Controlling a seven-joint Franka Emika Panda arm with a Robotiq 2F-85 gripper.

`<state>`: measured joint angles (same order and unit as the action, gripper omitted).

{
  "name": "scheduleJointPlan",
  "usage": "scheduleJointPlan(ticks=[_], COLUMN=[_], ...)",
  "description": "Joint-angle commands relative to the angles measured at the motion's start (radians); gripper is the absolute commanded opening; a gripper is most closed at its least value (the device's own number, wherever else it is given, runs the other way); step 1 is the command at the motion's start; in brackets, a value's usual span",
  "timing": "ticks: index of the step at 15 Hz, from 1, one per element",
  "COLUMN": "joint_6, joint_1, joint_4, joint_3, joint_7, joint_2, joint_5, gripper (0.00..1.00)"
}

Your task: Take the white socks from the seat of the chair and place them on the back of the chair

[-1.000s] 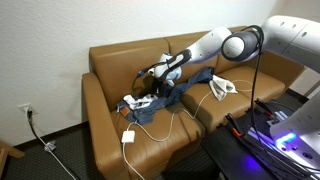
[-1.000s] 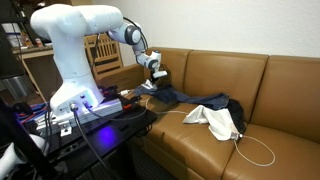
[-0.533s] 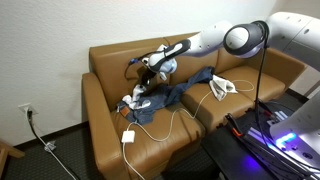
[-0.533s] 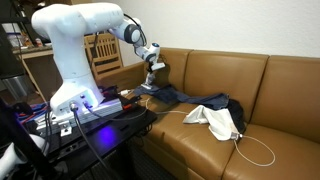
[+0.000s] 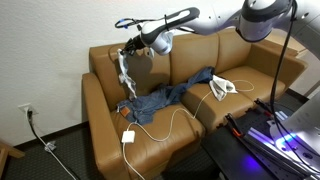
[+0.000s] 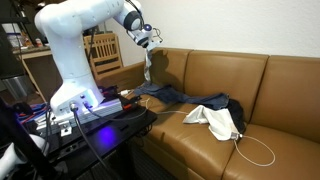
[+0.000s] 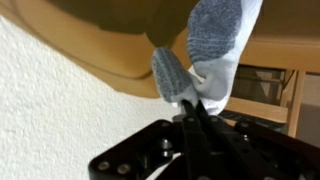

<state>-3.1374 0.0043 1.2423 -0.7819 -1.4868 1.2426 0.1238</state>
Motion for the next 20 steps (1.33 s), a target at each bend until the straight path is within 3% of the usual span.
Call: scheduleJointPlan(ticks=[1,3,4,5,8,11,15,17,18,20], joint_6=[-0.001,-0.001,0.031,0.035,-0.012,-0.039,-0.059,-0.102,-0.05,-0.054], joint_1=[-0.02,-0.038,-0.013,-0.008,0.005,0.021,-0.045,-0.048,-0.049,-0.07], joint_4=[0.026,0.056,0.05,0.037,-0.071,-0.16,-0.288,-0.371,-0.305,-0.344], joint_3=[-0.025,-0.035,0.018,0.014,-0.129,-0.216,-0.373,-0.463,-0.379,-0.425], joint_7=[-0.014,-0.018,0.002,-0.011,-0.081,-0.033,-0.035,-0.077,-0.02,-0.031], joint_2=[-0.017,-0.034,-0.053,-0.046,-0.004,-0.038,-0.036,0.021,-0.044,-0.02], joint_5=[-0.001,-0.002,0.0,-0.011,-0.082,-0.101,-0.101,-0.128,-0.106,-0.118], gripper=[0.04,0.01,0.01,0.01,0.01,0.01,0.01,0.01,0.04,0.04])
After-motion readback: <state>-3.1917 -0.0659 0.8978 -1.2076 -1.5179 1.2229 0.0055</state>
